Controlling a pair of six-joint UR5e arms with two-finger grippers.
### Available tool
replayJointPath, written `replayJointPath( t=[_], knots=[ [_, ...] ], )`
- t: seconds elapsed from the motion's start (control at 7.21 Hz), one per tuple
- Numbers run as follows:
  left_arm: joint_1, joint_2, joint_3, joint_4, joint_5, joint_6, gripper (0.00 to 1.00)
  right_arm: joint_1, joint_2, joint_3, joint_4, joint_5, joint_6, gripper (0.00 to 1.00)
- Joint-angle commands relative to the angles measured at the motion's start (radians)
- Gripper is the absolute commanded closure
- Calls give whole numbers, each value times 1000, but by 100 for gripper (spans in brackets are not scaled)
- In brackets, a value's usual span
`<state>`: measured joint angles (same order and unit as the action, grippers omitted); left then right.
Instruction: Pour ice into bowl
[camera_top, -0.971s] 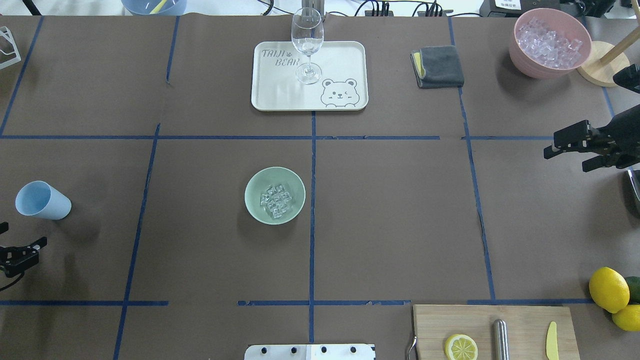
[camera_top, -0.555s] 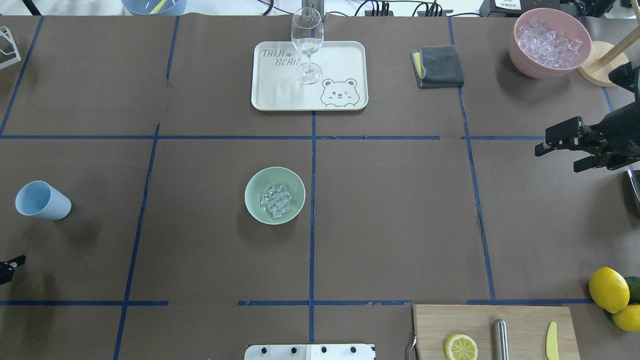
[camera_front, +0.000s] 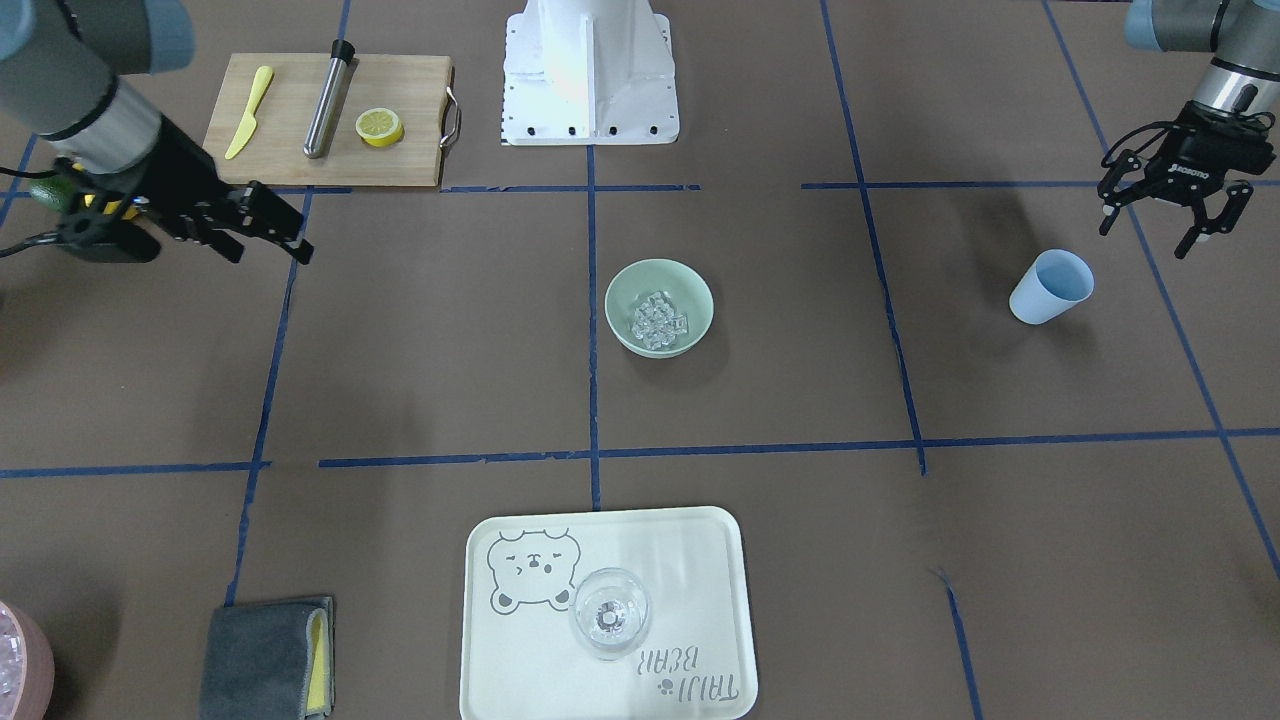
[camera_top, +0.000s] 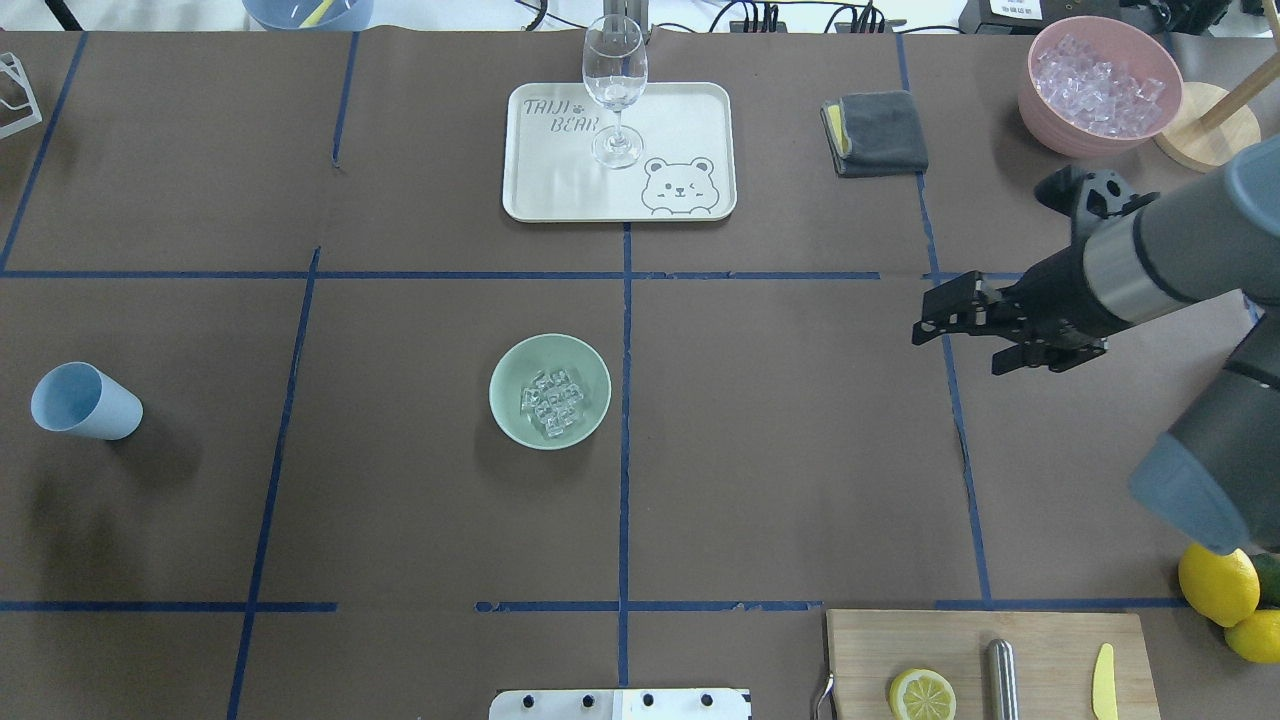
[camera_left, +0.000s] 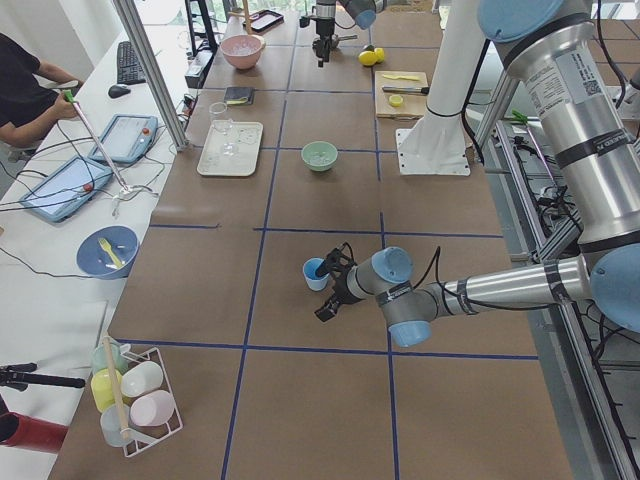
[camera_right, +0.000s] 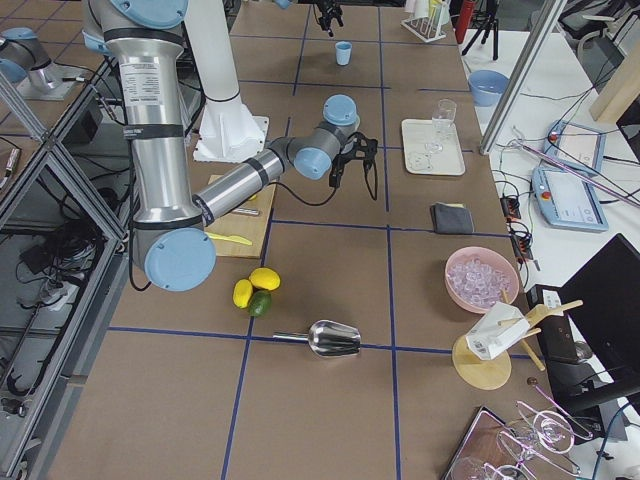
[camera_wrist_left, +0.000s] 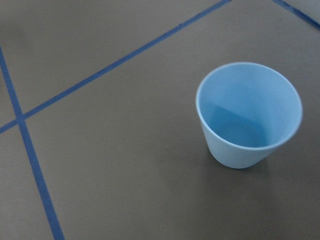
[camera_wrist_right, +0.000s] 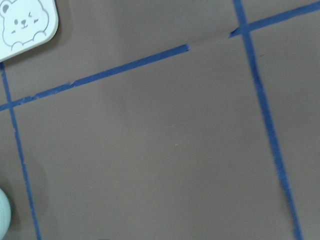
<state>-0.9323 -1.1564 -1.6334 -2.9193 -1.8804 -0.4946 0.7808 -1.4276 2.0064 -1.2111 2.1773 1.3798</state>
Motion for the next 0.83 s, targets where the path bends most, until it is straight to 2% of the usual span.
replayJointPath(
  t=[0.0, 0.14, 0.28, 0.42, 0.69],
  knots=[
    [-162, -95, -5, 133, -179, 2, 0, -255, 146, -24, -19, -246, 214, 0],
    [-210, -120, -9, 197, -227, -1, 0, -311, 253, -82, -51, -320, 275, 0],
    [-229, -158, -28, 323, -276, -2, 0, -342, 353, -159, -88, -347, 324, 0],
    [-249, -199, -43, 432, -278, 5, 0, -357, 410, -216, -90, -376, 372, 0],
    [-269, -201, -49, 439, -266, 4, 0, -371, 534, -361, -82, -415, 413, 0]
  ],
)
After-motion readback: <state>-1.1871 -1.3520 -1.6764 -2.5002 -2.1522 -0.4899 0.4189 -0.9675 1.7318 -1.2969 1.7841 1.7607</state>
